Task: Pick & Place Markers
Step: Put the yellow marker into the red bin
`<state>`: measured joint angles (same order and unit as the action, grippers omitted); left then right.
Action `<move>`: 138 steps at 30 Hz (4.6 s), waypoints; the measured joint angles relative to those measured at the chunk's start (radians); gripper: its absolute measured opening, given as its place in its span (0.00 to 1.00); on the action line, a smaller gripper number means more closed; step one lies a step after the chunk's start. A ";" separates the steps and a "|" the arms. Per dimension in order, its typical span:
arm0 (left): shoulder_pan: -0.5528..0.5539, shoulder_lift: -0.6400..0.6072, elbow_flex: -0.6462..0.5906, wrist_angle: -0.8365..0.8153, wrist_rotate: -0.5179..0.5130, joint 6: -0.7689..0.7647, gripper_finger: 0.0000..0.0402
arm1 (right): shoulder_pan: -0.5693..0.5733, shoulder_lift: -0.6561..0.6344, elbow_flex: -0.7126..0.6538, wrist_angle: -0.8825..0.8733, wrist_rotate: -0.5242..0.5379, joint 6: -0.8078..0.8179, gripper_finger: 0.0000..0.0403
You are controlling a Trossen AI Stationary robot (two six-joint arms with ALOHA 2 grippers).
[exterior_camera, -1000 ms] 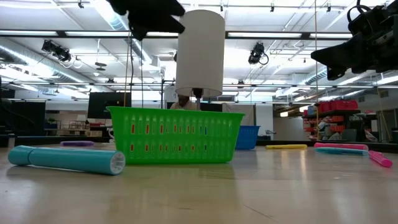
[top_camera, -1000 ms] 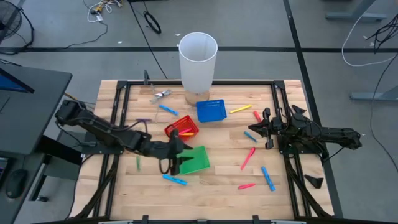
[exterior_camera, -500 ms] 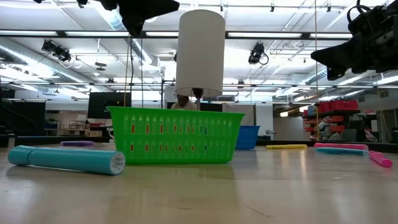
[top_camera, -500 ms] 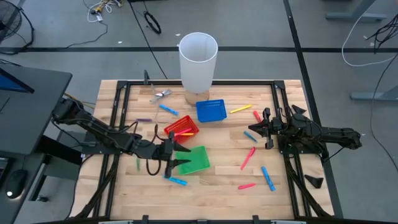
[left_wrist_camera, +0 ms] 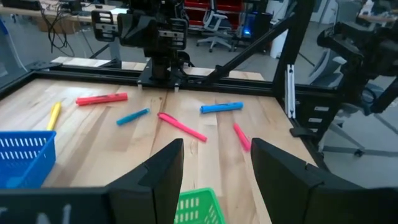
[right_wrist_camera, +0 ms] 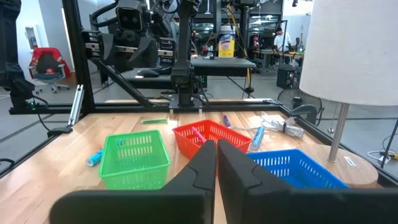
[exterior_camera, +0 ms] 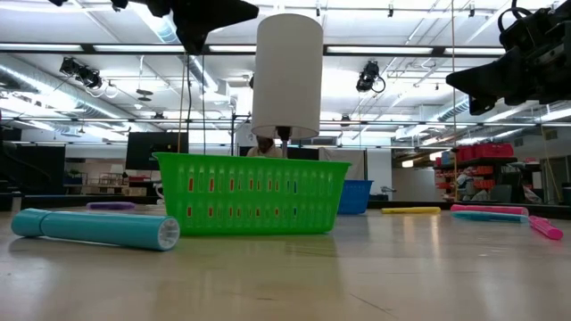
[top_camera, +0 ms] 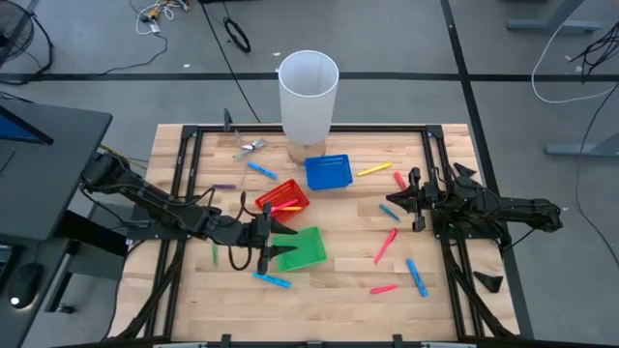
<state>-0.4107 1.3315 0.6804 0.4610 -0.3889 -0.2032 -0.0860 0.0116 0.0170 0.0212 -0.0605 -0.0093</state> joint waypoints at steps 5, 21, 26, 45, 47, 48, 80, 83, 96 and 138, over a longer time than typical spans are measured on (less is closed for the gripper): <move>0.000 0.000 0.000 0.000 0.000 -0.040 0.48 | 0.000 0.000 0.000 0.000 0.000 0.000 0.05; 0.000 0.001 0.000 0.000 0.000 -0.101 0.48 | 0.000 0.000 0.000 0.081 0.000 0.001 0.05; 0.000 0.001 0.000 0.000 -0.008 -0.101 0.48 | 0.001 0.018 0.029 0.084 0.075 0.071 0.05; 0.000 0.001 0.001 0.000 0.023 -0.102 0.48 | 0.001 0.535 0.540 -0.360 0.246 0.186 0.09; 0.000 0.001 0.001 0.000 0.038 -0.111 0.48 | 0.001 0.578 0.583 -0.414 0.244 0.143 0.14; 0.000 0.001 0.001 0.000 0.045 -0.123 0.48 | 0.000 0.596 0.603 -0.435 0.244 0.124 0.17; 0.000 0.001 0.001 0.000 0.046 -0.125 0.48 | -0.400 1.085 0.976 -1.024 0.014 -0.563 0.63; 0.000 0.001 0.001 0.000 0.045 -0.125 0.48 | -0.454 1.158 1.011 -1.048 0.014 -0.645 0.63; 0.000 0.001 0.001 -0.001 0.045 -0.123 0.48 | -0.600 1.446 1.236 -1.145 0.016 -0.952 0.63; 0.000 0.001 0.001 -0.002 0.045 -0.100 0.48 | -0.602 1.617 1.027 -0.906 -0.006 -0.959 0.63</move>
<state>-0.4107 1.3327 0.6815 0.4595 -0.3435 -0.3027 -0.6884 1.6291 1.0435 -0.8847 -0.0661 -0.9688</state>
